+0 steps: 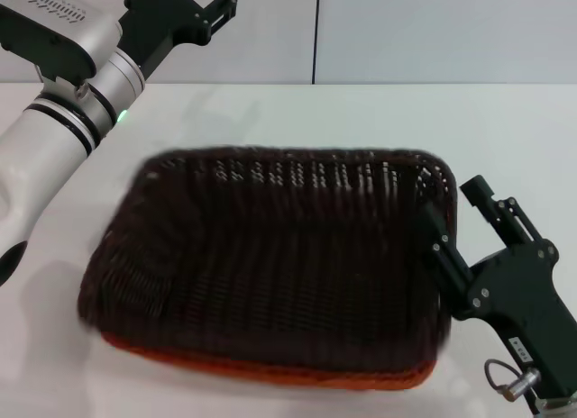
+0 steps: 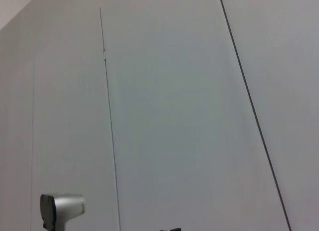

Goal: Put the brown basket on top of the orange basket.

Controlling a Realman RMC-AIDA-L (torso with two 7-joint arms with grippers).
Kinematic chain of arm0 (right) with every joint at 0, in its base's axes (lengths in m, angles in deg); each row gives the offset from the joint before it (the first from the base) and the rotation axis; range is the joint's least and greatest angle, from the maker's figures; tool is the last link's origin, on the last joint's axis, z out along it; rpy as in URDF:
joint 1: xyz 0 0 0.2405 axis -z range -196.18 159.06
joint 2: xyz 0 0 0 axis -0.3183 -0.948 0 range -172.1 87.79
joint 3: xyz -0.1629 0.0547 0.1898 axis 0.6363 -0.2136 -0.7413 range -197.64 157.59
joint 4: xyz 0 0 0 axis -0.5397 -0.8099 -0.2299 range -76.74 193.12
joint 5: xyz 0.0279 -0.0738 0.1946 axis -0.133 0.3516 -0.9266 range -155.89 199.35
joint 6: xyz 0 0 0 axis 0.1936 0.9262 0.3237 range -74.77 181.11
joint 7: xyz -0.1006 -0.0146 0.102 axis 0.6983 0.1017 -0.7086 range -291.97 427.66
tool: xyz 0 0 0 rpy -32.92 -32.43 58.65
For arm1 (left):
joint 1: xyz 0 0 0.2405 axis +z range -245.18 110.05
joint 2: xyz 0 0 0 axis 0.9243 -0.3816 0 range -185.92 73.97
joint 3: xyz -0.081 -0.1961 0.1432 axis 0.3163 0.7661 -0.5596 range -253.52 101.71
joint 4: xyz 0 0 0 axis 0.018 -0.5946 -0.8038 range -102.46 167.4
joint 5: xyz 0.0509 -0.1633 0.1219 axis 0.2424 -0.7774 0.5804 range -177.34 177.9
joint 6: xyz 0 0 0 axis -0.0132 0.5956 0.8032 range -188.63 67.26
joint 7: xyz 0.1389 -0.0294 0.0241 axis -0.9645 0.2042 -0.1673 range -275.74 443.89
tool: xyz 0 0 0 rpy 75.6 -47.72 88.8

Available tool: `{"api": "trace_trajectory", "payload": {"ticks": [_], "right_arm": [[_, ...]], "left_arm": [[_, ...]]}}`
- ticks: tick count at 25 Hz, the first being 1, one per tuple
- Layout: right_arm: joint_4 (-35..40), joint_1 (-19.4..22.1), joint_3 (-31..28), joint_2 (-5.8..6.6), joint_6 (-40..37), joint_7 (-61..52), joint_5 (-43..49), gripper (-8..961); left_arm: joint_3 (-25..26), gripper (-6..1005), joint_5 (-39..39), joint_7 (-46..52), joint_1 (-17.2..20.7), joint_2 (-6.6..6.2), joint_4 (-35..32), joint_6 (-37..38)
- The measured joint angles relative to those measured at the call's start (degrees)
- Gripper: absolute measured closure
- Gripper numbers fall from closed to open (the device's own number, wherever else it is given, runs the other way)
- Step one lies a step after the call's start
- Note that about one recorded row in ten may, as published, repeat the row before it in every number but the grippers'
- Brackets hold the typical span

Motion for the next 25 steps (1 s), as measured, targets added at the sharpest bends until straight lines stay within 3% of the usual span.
{"api": "trace_trajectory", "payload": {"ticks": [6, 10, 17, 19, 25], "right_arm": [[2.55, -0.74, -2.74, 0.08, 0.37, -0.93, -0.08, 405], [8.89, -2.99, -4.37, 0.16, 0.51, -9.17, -0.08, 335], [23.11, -8.0, -11.55, 0.58, 1.24, -22.21, -0.08, 335], [27.41, -9.78, -14.5, 0.79, 3.52, -25.15, -0.07, 335], [36.87, -17.17, -17.79, 2.22, 15.1, -31.09, -0.34, 335]], "left_arm": [[0.24, 188, -0.12, 0.01, -0.01, -0.01, 0.0, 0.15], [0.61, 188, -0.32, 0.21, 0.37, -0.04, -0.13, 1.01], [1.23, 188, -1.77, 0.79, 2.49, 0.04, -0.12, 6.5], [0.68, 188, -6.98, 3.44, 4.98, 0.26, -0.07, 11.36], [0.57, 188, -10.2, 9.11, 7.32, 0.29, 0.01, 12.85]]}}
